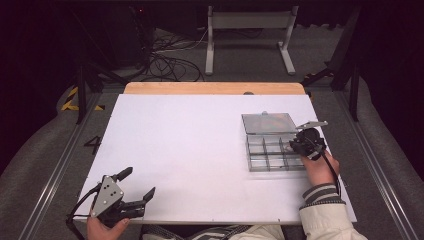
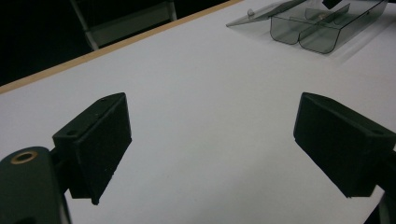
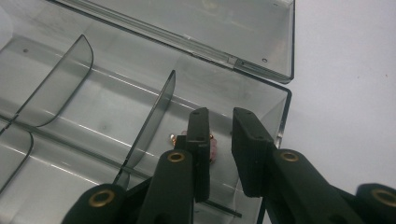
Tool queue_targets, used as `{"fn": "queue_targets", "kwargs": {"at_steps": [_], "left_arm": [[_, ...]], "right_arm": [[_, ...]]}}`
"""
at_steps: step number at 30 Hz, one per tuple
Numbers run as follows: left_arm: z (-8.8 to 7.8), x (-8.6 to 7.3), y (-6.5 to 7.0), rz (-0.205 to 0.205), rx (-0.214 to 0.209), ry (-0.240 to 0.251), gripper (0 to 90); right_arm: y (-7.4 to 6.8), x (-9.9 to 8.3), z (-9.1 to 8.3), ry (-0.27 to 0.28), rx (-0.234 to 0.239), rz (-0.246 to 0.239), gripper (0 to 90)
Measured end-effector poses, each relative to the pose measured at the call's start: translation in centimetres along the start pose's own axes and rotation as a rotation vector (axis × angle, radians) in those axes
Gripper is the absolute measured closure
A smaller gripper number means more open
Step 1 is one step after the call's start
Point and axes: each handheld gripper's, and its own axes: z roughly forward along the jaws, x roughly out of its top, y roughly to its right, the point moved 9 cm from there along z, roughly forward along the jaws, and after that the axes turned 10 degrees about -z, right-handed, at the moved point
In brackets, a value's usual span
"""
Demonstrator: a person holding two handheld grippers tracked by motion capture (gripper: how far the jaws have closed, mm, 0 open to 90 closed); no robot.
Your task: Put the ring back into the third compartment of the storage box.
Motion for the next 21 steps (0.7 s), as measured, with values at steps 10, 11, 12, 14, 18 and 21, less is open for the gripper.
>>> {"fn": "queue_targets", "kwargs": {"at_steps": [10,11,12,14,18,21], "left_arm": [[0.0,0.0,0.0,-0.005,-0.002,0.0,11.6],[0.0,0.0,0.0,-0.005,-0.002,0.001,11.6],[0.0,0.0,0.0,-0.005,-0.002,0.001,11.6],[0.0,0.0,0.0,-0.005,-0.002,0.001,11.6],[0.0,0.0,0.1,-0.006,-0.002,0.002,11.6],[0.0,0.0,0.0,-0.006,-0.002,0.002,11.6]], "right_arm": [[-0.3,0.7,-1.0,0.057,0.014,0.001,73.0],[-0.3,0.8,-1.2,0.067,0.014,-0.002,72.5],[-0.4,1.0,-1.5,0.078,0.015,-0.006,71.1],[-0.6,1.3,-2.0,0.099,0.022,-0.008,69.2],[-0.9,1.9,-3.1,0.134,0.031,-0.016,64.3],[-1.3,2.4,-3.8,0.157,0.039,-0.027,61.5]]}}
